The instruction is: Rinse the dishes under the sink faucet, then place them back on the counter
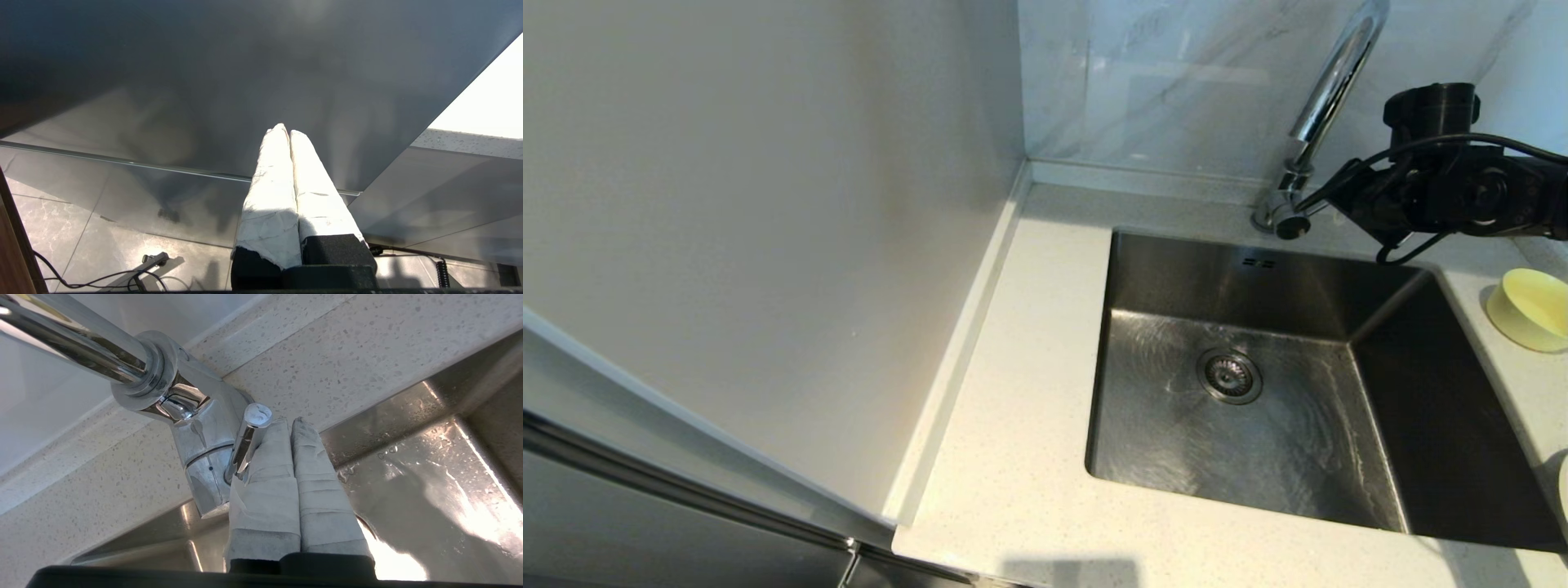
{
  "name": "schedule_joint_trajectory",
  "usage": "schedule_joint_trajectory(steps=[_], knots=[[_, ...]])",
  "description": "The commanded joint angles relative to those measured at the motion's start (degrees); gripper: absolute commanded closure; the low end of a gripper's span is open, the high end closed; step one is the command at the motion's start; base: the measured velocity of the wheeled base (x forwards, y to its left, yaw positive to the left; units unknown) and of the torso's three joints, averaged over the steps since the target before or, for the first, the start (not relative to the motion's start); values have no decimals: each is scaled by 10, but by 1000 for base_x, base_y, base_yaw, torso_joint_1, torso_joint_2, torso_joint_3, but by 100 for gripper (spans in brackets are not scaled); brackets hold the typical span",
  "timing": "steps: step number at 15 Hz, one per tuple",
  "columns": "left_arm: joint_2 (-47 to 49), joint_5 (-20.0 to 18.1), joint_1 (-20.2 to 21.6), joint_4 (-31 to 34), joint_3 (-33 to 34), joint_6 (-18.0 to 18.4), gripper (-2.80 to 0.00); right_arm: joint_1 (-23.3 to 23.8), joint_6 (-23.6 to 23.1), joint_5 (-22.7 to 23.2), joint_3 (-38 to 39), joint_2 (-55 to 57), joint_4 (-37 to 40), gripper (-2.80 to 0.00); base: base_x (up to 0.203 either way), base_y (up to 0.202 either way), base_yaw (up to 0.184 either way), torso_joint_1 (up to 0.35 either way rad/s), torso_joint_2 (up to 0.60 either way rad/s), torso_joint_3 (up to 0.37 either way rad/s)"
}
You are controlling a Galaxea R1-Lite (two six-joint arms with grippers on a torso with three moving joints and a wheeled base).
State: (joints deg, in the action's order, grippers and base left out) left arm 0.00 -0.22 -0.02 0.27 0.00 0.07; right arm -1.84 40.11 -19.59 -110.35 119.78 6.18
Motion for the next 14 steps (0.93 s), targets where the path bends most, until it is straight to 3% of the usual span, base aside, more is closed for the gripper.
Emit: schedule_joint_trajectory(steps=[1,4,14], knots=[[0,0,0,0,0,0,0,0,2,-6,8,-18,8,0,0,0,0,0,0,0],[0,0,0,0,0,0,0,4,-18,-24,78,-92,41,0,0,0,0,0,0,0],[0,0,0,0,0,0,0,22,-202,-32,431,-486,60,0,0,0,0,0,0,0]])
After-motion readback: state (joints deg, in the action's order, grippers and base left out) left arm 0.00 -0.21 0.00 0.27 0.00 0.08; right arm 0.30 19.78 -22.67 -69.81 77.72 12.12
